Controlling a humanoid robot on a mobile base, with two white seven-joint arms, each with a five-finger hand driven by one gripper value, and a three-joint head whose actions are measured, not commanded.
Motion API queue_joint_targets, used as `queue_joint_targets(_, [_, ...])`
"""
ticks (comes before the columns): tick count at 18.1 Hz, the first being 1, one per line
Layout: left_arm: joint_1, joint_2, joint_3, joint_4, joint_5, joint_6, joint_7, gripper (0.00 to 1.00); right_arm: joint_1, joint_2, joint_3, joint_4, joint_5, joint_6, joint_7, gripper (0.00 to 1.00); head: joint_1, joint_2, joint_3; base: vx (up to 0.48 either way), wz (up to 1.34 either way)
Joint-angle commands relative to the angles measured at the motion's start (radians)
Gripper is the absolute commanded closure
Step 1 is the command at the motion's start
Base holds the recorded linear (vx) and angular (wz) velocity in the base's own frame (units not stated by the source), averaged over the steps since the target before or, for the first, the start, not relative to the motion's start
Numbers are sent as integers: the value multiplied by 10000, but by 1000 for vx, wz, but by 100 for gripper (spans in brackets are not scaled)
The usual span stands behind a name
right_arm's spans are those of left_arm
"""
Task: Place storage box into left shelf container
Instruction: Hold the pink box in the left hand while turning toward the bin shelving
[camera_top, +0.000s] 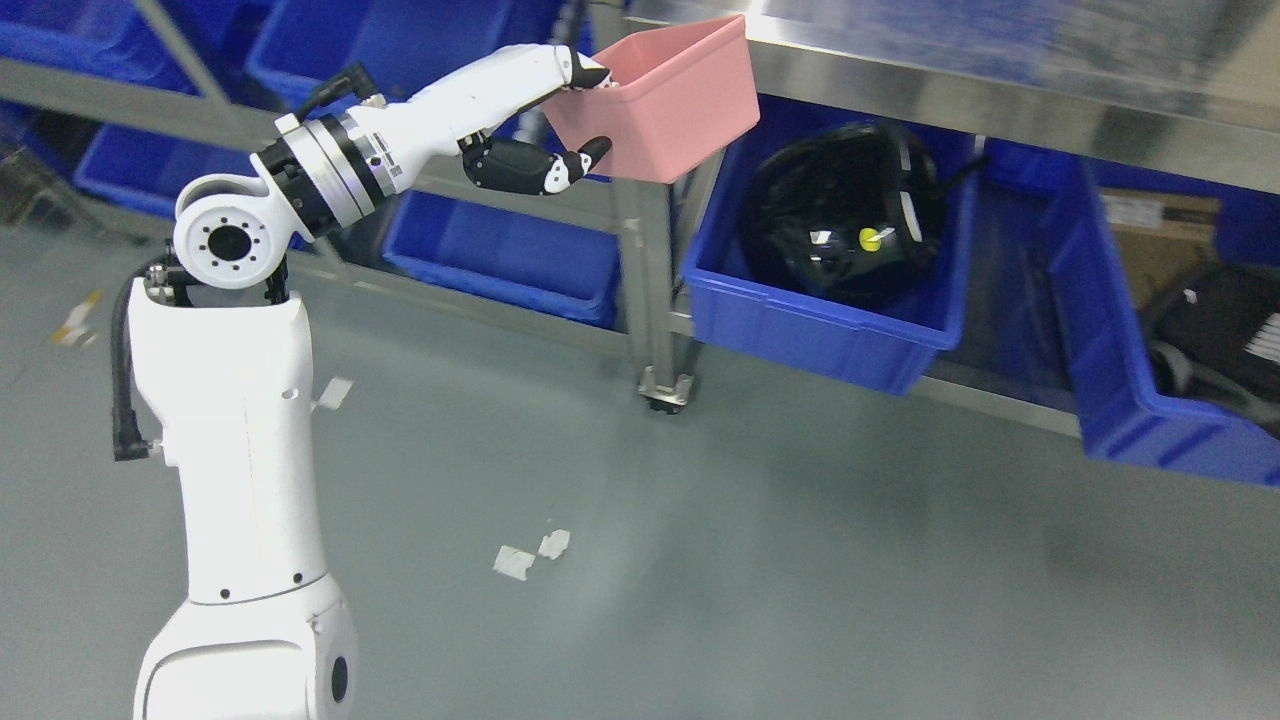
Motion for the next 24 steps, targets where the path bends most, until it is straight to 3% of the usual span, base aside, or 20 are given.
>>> queue_joint_targets(1, [998, 166, -991, -1145, 8, -159, 217, 99, -186, -175, 0, -175, 0, -6, -5, 1, 0, 0, 0, -173, 1032])
queue_joint_targets(7, [2501, 166, -1053, -1421, 8, -712, 278, 99, -186, -175, 0, -175, 0, -6, -5, 1, 0, 0, 0, -11, 1306])
queue_joint_targets(14, [2733, 166, -563, -1560, 8, -712, 493, 99, -186, -175, 0, -175, 0, -6, -5, 1, 0, 3, 0, 319, 1395])
queue_joint_targets(24, [2749, 166, -440, -1560, 8, -712, 478, 99, -186, -175, 0, -175, 0, -6, -5, 1, 0, 2, 0, 421, 375])
